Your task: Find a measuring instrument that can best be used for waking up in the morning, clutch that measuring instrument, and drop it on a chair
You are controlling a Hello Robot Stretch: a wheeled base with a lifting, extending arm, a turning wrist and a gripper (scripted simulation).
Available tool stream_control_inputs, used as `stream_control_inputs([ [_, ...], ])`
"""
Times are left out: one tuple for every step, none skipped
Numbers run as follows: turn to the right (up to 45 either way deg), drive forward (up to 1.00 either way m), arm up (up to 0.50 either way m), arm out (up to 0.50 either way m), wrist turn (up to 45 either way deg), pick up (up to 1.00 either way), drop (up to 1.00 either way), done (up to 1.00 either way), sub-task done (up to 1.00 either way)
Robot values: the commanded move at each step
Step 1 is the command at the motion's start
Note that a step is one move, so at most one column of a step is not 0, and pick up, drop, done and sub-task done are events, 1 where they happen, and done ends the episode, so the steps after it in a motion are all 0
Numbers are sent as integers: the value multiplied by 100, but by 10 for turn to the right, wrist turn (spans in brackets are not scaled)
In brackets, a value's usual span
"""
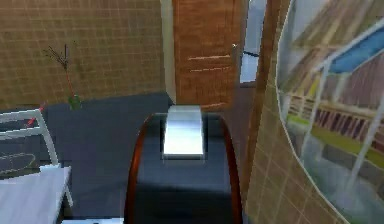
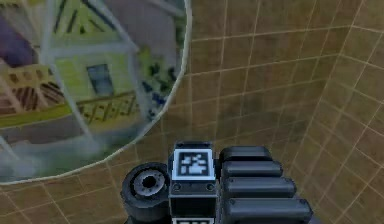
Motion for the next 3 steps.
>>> stream_control_inputs([
  [420, 0, 0, 0, 0, 0, 0, 0, 0],
  [0, 30, 0, 0, 0, 0, 0, 0, 0],
  [-450, 0, 0, 0, 0, 0, 0, 0, 0],
])
